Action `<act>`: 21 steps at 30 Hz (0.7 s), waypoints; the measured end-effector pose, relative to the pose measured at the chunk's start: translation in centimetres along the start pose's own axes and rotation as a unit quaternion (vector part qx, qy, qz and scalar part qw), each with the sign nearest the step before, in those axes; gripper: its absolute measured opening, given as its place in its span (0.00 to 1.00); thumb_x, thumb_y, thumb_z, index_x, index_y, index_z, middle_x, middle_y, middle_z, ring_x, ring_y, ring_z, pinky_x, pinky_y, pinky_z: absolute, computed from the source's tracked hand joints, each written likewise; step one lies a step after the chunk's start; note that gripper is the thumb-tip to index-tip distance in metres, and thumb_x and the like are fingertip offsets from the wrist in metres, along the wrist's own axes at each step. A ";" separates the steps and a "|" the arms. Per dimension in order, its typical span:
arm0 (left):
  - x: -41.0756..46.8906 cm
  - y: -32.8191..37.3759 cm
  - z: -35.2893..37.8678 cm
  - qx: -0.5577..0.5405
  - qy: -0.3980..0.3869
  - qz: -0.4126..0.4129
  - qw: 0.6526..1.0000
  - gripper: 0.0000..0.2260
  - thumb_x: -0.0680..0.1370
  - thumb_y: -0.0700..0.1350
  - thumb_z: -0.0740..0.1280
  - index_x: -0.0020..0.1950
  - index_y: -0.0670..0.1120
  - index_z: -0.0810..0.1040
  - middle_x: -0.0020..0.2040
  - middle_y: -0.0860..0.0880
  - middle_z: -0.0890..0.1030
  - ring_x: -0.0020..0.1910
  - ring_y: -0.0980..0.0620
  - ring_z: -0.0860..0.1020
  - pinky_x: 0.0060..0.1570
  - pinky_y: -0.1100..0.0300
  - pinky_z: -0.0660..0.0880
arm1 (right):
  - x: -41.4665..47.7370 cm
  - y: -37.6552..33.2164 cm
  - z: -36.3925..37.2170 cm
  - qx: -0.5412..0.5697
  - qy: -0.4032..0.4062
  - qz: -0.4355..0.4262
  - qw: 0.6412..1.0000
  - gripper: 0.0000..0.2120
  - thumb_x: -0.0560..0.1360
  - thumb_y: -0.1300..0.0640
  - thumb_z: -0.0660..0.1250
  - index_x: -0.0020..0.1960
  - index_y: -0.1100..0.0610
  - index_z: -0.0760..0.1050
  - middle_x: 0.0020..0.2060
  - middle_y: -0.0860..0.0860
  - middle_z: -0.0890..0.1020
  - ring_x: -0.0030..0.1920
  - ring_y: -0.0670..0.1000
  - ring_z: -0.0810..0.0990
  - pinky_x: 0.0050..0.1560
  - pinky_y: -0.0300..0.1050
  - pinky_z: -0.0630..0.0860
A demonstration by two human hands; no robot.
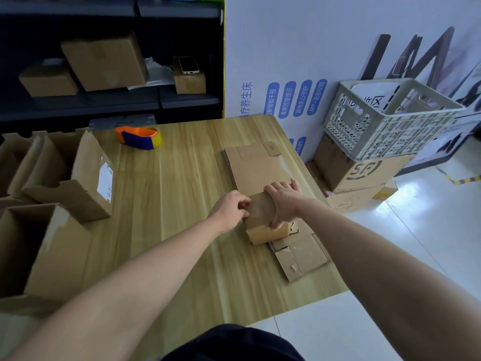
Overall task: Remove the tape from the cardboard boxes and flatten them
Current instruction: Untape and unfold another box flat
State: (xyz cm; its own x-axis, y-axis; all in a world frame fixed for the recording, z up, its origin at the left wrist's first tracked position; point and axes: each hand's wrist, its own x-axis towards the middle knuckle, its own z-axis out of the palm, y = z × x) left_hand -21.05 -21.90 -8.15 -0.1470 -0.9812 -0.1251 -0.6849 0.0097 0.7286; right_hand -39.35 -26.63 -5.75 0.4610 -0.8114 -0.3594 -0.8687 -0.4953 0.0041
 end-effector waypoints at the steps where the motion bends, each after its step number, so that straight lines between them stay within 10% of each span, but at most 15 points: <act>1: -0.1 -0.1 0.1 -0.008 0.003 -0.001 1.000 0.13 0.73 0.40 0.71 0.57 0.45 0.81 0.50 0.53 0.76 0.49 0.54 0.75 0.52 0.62 0.70 | 0.0 0.0 0.2 -0.001 0.003 0.000 1.000 0.51 0.57 0.36 0.76 0.72 0.50 0.56 0.66 0.50 0.67 0.69 0.55 0.62 0.72 0.63 0.41; 7: 0.3 0.6 0.6 0.010 0.038 -0.005 0.999 0.01 0.74 0.41 0.70 0.43 0.45 0.81 0.43 0.53 0.76 0.45 0.51 0.77 0.44 0.62 0.69 | 0.3 0.0 0.7 0.007 0.010 0.006 1.000 0.50 0.56 0.36 0.76 0.71 0.49 0.57 0.65 0.50 0.67 0.69 0.55 0.62 0.72 0.63 0.41; 21: 1.5 1.0 1.2 0.130 0.035 0.026 0.991 0.06 0.79 0.38 0.62 0.43 0.44 0.74 0.47 0.48 0.74 0.51 0.49 0.73 0.49 0.57 0.71 | 0.0 0.5 1.0 0.018 0.001 0.011 1.000 0.50 0.58 0.37 0.76 0.72 0.49 0.56 0.66 0.50 0.66 0.69 0.56 0.61 0.72 0.64 0.42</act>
State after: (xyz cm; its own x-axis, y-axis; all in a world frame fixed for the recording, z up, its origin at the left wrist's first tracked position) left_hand -22.86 -23.16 -8.43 -0.1435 -0.9889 -0.0392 -0.8394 0.1007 0.5341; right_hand -39.95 -26.59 -6.64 0.4419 -0.8230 -0.3569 -0.8847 -0.4657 -0.0216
